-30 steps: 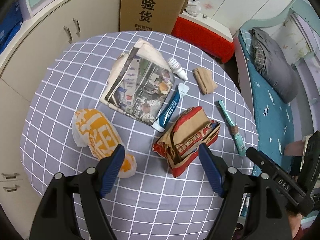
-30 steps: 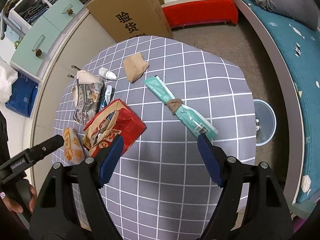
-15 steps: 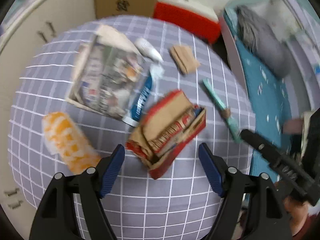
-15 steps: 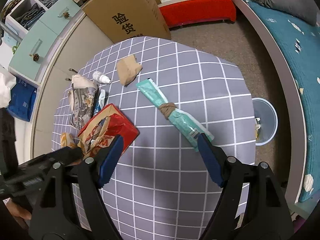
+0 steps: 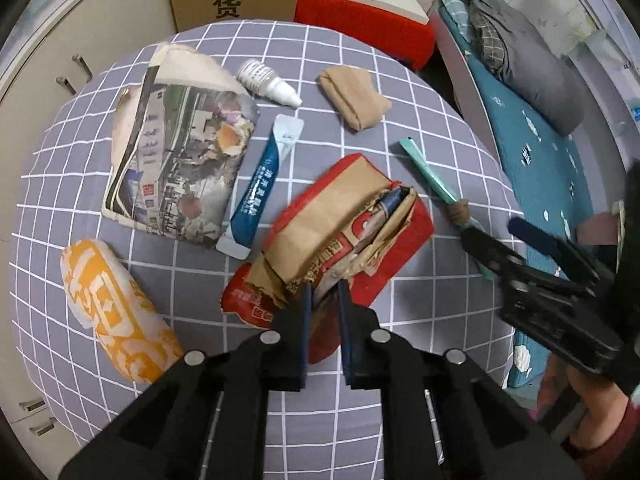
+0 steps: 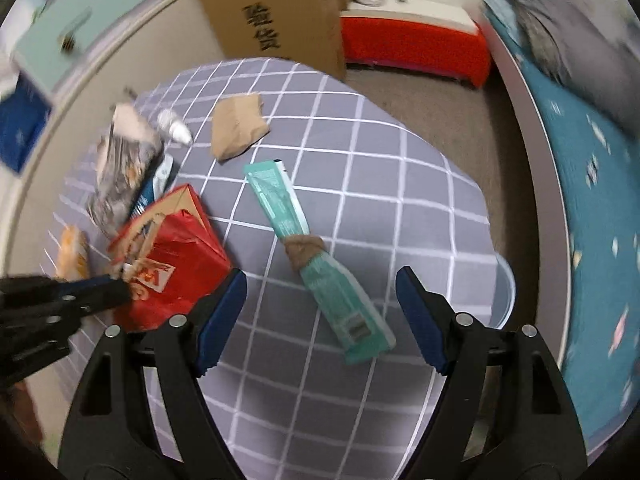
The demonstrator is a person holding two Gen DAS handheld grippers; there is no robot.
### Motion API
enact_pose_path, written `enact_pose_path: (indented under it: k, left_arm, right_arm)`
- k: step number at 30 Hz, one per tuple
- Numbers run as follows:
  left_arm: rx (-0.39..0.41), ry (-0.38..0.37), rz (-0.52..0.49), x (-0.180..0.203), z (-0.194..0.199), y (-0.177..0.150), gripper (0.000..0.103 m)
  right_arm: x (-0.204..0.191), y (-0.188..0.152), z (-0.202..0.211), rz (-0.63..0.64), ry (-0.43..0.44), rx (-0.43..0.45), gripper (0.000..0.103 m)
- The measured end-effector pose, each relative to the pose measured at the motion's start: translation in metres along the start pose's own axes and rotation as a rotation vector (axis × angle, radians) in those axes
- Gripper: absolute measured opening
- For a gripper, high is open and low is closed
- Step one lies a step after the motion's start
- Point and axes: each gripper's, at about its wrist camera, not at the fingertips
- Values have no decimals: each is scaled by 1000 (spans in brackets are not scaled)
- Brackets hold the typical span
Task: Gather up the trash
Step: 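Grasp the red-brown paper bag with the left gripper while the right grasps the teal toothbrush package, then carry the paper bag and toothbrush package over the wastebasket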
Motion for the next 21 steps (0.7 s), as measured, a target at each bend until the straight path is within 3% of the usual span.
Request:
enact_pose_path:
  k: [2, 3, 6, 9, 17, 21]
  left_arm:
    - [7, -13, 10, 3, 2, -2, 9]
    - [11, -21, 22, 3, 3, -3, 2]
    - [26, -45, 57, 6, 8, -7, 2]
    - [42, -66, 73, 9, 15, -10, 2]
    - [90, -103, 97, 22, 37, -12, 2]
    - [110, -117, 87, 37, 47, -9, 2]
  right_arm:
    - [-4, 4, -11, 39, 16, -23, 71]
    - [-5, 6, -17, 57, 20, -39, 62]
    - [-10, 6, -22, 106, 6, -52, 37]
    - [-9, 6, -21, 129, 43, -72, 24]
    - [18, -6, -2, -48, 271, -120, 22]
    - [30, -9, 16, -113, 335, -113, 22]
Point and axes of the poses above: each gripper's, at about its wrist camera, not at the fingertips, and z roughly against the way its jaws point, x to its right, y to its top, and after that the axes turned 3 degrees about -y, right-handed
